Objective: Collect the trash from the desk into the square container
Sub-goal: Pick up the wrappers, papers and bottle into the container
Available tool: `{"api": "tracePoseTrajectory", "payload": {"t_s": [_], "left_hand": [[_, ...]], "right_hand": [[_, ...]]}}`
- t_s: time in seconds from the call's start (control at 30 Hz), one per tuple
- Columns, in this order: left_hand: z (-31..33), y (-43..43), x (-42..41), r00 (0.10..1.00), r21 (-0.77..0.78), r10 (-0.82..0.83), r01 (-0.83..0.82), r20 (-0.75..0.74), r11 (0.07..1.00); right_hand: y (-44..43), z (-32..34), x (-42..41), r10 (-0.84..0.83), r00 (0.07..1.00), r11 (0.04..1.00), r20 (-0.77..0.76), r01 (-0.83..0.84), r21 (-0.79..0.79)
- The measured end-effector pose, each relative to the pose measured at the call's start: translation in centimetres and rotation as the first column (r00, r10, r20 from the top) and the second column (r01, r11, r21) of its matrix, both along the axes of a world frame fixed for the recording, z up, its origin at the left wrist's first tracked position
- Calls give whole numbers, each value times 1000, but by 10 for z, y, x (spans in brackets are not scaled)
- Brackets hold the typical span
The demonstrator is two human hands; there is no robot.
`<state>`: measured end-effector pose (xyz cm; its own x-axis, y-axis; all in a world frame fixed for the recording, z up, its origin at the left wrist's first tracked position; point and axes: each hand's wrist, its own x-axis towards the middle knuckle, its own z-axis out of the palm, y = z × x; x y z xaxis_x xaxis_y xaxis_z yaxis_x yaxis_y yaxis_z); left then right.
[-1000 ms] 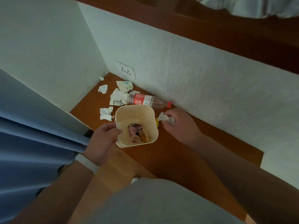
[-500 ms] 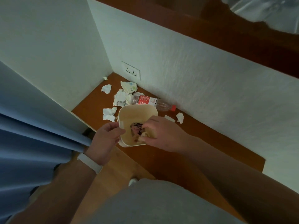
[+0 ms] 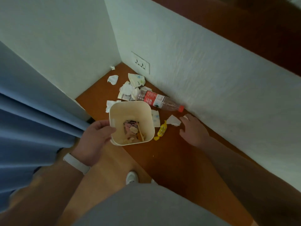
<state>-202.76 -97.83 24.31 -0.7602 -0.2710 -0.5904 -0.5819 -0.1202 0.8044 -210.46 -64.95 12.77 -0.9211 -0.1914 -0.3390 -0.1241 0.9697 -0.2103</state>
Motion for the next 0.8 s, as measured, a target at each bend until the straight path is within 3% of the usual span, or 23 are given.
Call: {"api": "tracePoseTrajectory", "payload": {"t_s": [0.33, 0.53, 0.8], "left_hand": [[5, 8, 3, 998, -41, 49, -50, -28, 998], [5, 13, 5, 1000, -26, 11, -11, -19, 1000], [7, 16, 7, 998, 1, -45, 45, -35, 999]], "right_hand": [[13, -31, -8, 19, 998, 1000, -60, -18, 15], [15, -21, 5, 10, 1000, 998, -10, -10, 58], [-5, 28, 37, -69, 989, 987, -133, 48, -154]]}}
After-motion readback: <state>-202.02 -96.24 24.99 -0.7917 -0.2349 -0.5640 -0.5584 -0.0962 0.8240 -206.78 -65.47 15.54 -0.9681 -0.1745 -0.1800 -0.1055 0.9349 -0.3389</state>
